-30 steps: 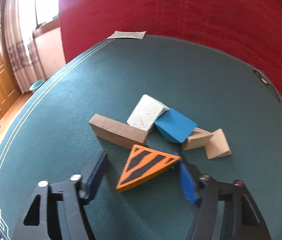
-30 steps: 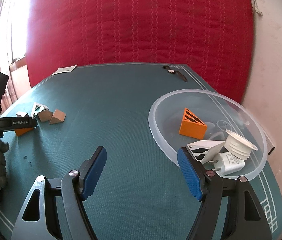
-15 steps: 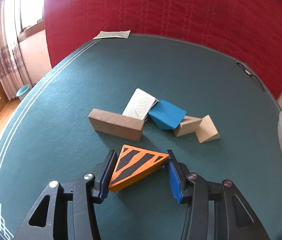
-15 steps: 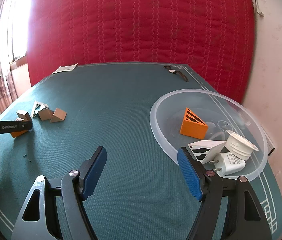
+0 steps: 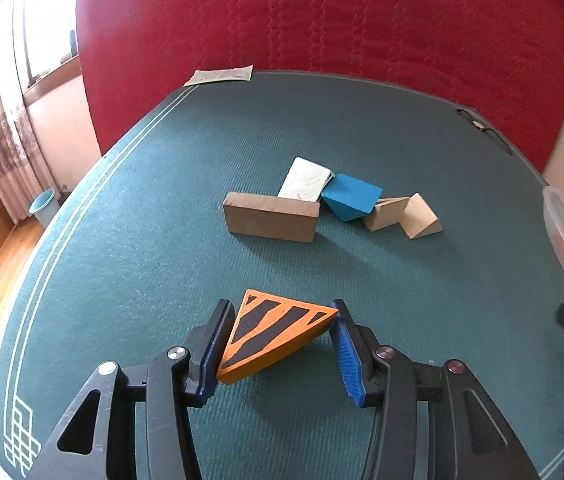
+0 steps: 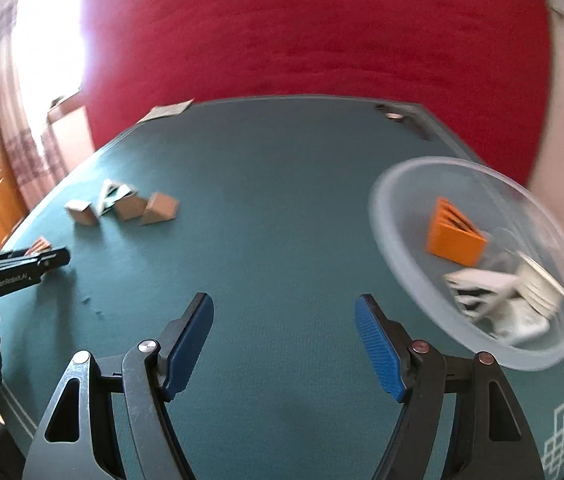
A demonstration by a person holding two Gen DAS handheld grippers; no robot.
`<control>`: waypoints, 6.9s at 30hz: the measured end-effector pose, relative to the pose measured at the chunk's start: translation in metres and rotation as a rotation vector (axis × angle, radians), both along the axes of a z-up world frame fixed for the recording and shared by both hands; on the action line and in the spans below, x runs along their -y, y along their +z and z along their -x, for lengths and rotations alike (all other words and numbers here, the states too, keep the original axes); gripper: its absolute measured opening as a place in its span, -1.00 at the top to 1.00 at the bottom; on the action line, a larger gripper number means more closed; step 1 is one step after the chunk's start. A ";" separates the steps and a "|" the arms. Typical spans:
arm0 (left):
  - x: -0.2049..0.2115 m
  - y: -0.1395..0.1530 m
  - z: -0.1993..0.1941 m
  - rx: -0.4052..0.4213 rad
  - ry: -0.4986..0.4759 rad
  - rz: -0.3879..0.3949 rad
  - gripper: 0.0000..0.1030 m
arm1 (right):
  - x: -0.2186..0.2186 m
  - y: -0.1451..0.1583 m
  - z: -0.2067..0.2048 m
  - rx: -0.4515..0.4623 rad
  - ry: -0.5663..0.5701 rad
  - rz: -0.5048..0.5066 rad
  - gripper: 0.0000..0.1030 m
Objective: Organize rigid objects
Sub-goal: 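Move the right gripper to the tan wooden cube and grasp it while the left holds the triangle, then carry the tan cube into the bowl and release it with the right gripper while the left carries the triangle, then lower the orange triangle into the bowl and open the left gripper, then withdraw both grippers from the bowl toward the remaining blocks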
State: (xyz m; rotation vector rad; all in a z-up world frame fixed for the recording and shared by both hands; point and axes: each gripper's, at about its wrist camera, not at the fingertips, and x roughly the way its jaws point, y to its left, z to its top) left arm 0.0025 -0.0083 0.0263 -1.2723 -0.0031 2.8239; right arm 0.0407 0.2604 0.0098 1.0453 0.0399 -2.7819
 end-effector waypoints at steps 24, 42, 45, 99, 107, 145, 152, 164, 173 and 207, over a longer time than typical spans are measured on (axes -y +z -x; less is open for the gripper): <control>0.001 0.000 -0.006 -0.015 -0.053 -0.027 0.16 | 0.088 0.003 0.130 0.159 0.291 0.245 -0.44; 0.014 -0.008 -0.013 0.011 -0.040 -0.018 -0.25 | 0.109 -0.014 0.120 0.218 0.506 0.198 -0.44; 0.015 -0.009 -0.013 0.010 -0.038 -0.010 -0.25 | 0.107 -0.016 0.107 0.201 0.501 0.159 -0.40; -0.054 0.020 -0.024 -0.077 -0.239 -0.014 0.40 | -0.038 0.032 0.025 -0.056 -0.009 0.064 0.34; -0.081 0.030 -0.028 -0.097 -0.293 -0.008 0.40 | -0.095 0.030 0.015 -0.073 -0.140 0.082 0.34; -0.264 0.058 0.002 -0.063 -0.625 -0.045 0.39 | -0.170 0.035 -0.017 -0.248 -0.479 0.077 0.11; -0.291 0.056 0.005 -0.083 -0.697 -0.043 0.39 | -0.171 0.035 -0.017 -0.254 -0.507 0.083 0.11; -0.285 0.040 0.011 -0.083 -0.646 -0.028 -0.29 | -0.170 0.032 -0.011 -0.246 -0.517 0.081 0.11; -0.270 0.038 0.011 -0.099 -0.584 -0.006 -0.52 | -0.172 0.030 -0.009 -0.244 -0.515 0.068 0.11; -0.168 0.031 0.012 -0.126 -0.289 0.060 -0.98 | -0.116 0.028 -0.017 -0.303 -0.372 -0.076 -0.02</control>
